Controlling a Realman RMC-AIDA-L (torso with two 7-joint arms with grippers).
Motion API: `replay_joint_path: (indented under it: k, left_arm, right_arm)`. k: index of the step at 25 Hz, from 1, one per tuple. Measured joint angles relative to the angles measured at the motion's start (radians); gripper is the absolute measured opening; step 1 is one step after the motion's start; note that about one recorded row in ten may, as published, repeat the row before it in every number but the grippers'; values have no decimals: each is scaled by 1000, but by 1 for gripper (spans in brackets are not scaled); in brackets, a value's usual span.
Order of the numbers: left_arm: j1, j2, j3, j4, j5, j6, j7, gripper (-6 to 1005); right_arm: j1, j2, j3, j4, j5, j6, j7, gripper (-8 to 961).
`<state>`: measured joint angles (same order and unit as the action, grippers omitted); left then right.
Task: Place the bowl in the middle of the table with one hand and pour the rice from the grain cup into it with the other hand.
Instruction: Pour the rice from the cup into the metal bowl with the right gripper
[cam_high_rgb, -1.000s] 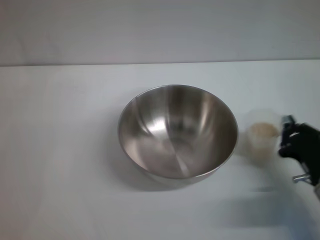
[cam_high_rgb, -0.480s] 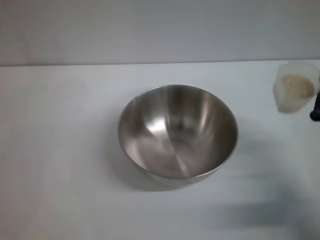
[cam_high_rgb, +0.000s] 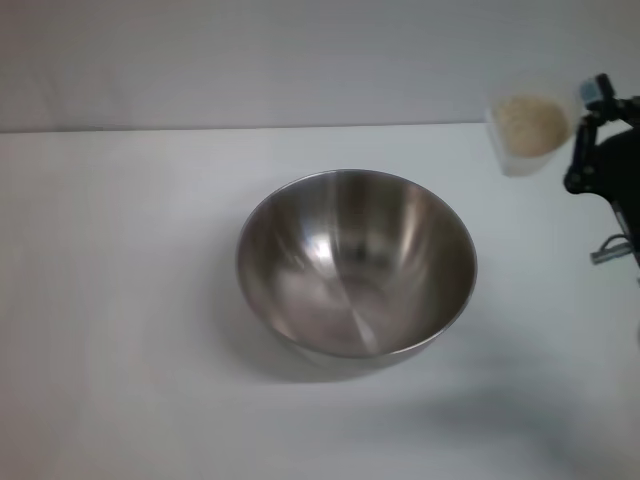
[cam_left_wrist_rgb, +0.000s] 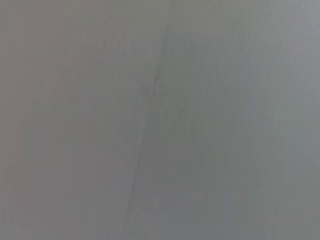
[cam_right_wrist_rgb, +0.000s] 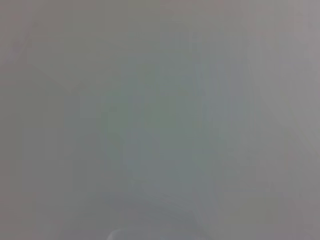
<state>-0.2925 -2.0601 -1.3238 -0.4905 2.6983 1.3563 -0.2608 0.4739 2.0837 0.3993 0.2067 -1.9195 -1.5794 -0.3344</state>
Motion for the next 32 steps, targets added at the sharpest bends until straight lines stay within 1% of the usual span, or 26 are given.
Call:
replay_joint_path:
  k: [8,9,10,13,14,15,18,23,24,25,32]
  left_arm:
    - [-2,0,5,0,0,3,0,813]
    - [-3,0,6,-1,0,3,0,813]
    - [-3,0,6,-1,0,4,0,813]
    - [-3,0,6,-2,0,5,-1,813]
    - [-2,-1,6,-3,0,5,-2,813]
    - [-2,-1,6,-3,0,5,-2,813]
    - [-1,-1,6,-6,0,6,-3,813]
    - [1,-2,6,-13,0,6,-3,813]
    - [1,-2,6,-13,0,6,-3,813]
    - [1,-2,6,-13,0,6,-3,813]
    - [1,-2,4,-13,0,6,-3,813]
  right_arm:
    - [29,2,-7,28,-43,10,-263,16]
    - [40,3,-14,34,-45,25,-330,16]
    - [40,3,-14,34,-45,25,-330,16]
    - [55,3,-18,47,-59,63,-433,16]
    - [64,4,-22,51,-68,84,-499,16]
    - [64,4,-22,51,-68,84,-499,16]
    - [76,5,-37,56,-76,108,-592,16]
    - [80,6,-45,75,-106,134,-781,16]
    - [80,6,-47,76,-116,135,-854,15]
    - [80,6,-47,76,-116,135,-854,15]
    - [92,6,-60,72,-140,159,-1065,15]
